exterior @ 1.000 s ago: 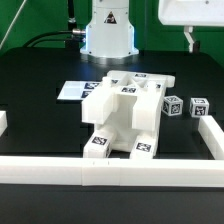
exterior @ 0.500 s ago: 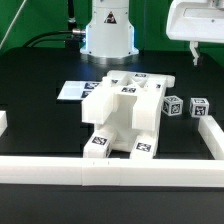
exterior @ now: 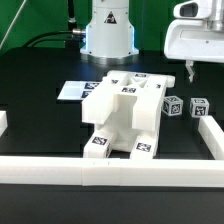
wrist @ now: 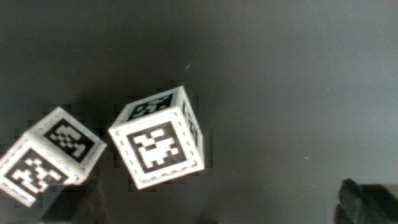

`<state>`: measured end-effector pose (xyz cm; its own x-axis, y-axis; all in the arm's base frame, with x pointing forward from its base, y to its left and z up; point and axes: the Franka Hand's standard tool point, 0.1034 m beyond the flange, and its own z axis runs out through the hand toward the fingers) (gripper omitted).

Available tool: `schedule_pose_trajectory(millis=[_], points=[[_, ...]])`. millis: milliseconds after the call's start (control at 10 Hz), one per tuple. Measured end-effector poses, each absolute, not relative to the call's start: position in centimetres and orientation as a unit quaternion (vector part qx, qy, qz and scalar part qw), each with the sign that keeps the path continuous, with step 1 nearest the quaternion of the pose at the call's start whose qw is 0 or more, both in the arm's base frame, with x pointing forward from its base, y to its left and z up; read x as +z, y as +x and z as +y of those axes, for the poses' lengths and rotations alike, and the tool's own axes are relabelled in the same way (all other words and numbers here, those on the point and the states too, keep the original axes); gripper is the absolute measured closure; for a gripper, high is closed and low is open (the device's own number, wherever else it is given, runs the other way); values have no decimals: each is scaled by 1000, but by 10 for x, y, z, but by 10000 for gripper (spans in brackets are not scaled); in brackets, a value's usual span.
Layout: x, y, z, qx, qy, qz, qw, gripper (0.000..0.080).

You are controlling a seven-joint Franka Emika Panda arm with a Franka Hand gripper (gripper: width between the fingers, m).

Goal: Assemble chair

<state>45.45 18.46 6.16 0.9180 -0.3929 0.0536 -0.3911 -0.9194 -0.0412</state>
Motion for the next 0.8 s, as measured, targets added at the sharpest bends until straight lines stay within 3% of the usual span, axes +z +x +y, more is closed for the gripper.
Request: schedule_pose_trajectory(millis=[400,800], points=[[58,456,184,-31,-981,193,13,150],[36,452,168,-26,-984,177,-1,150]])
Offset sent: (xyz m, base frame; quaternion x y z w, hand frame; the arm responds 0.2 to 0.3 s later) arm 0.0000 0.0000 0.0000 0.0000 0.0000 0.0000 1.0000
